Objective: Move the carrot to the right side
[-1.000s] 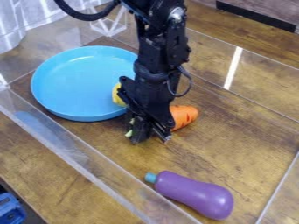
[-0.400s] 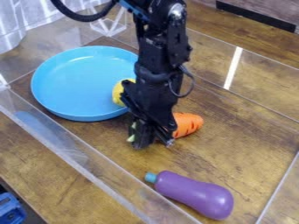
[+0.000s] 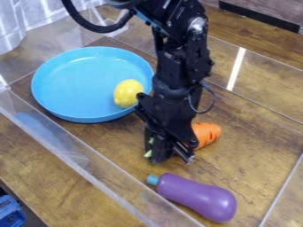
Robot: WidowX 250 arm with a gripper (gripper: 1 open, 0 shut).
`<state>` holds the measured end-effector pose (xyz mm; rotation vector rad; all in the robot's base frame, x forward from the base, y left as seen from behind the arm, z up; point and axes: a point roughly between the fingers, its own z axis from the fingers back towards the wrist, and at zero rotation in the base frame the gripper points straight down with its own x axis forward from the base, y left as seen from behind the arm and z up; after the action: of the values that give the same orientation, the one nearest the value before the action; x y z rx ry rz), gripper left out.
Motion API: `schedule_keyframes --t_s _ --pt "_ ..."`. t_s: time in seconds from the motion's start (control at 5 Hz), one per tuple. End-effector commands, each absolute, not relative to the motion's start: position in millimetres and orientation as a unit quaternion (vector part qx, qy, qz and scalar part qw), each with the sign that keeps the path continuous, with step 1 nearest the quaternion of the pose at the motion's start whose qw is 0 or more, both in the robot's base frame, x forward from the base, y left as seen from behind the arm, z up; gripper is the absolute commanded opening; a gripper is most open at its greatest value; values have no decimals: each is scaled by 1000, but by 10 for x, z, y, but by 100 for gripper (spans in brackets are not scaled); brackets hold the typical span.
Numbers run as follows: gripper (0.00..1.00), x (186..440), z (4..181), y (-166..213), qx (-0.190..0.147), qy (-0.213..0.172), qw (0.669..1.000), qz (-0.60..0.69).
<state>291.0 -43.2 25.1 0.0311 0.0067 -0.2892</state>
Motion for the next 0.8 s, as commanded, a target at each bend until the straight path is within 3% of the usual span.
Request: schedule_keyframes --t_s 0.0,0.4,0.6 --pt "0 3087 406 -349 12 -26 991 -134" --pt "0 3177 412 -298 15 -29 989 -142" --pt "0 3209 520 -338 19 -33 988 -146"
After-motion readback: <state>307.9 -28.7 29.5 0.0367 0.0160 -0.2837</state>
